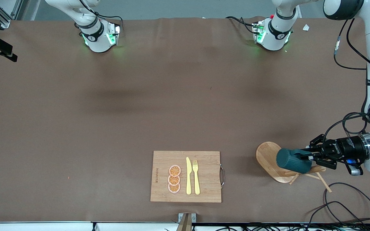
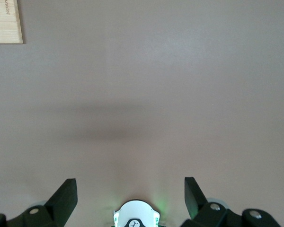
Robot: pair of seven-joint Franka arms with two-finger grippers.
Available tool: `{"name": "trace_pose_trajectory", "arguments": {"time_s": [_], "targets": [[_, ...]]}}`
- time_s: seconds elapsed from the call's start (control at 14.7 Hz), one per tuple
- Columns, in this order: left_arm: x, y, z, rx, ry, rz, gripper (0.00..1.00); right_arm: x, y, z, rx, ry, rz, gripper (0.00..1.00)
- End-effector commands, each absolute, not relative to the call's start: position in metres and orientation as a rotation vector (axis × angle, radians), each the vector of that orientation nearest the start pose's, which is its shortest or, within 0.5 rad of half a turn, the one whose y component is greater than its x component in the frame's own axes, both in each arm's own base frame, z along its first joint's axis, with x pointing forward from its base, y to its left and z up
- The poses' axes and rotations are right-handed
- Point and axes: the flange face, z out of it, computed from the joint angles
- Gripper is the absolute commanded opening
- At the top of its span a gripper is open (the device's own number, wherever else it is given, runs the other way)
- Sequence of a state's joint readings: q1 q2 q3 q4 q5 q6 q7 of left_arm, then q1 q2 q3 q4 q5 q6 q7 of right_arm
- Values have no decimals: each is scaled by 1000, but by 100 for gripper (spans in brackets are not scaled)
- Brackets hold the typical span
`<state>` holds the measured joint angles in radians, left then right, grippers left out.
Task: Pass cup and hang on rack
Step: 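Hook the mug handle onto a rack peg with the left gripper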
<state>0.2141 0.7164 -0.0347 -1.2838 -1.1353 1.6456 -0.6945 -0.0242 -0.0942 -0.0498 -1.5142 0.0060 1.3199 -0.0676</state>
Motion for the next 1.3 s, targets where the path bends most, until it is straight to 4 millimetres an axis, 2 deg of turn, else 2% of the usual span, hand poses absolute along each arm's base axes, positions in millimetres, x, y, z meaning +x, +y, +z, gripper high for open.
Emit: {"name": "trace_pose_trajectory", "arguments": {"time_s": [0.0,0.48,0.61,0.68,0.75,0.82,0.89,1.02,1.23], "targets": [[729,53,357,1657,1144,-677,2,493,-38,676,-3116,-6,151,100],[730,59,343,1634,1159,-681,5,493,-38,676,-3081,3,152,100],[731,59,341,1631,1161,-682,10,492,-38,675,-3081,19,162,100],[731,59,341,1632,1160,-681,21,492,-38,675,-3081,21,164,100],[731,59,341,1633,1159,-680,41,492,-38,675,-3081,17,164,100],[731,59,342,1633,1158,-679,76,492,-39,675,-3089,10,163,100],[731,59,343,1632,1160,-679,100,492,-40,675,-3092,9,164,100],[730,60,352,1644,1153,-664,100,492,-41,675,-3094,9,164,100],[727,50,386,1723,1139,-627,100,492,-41,675,-3108,9,164,100]]}}
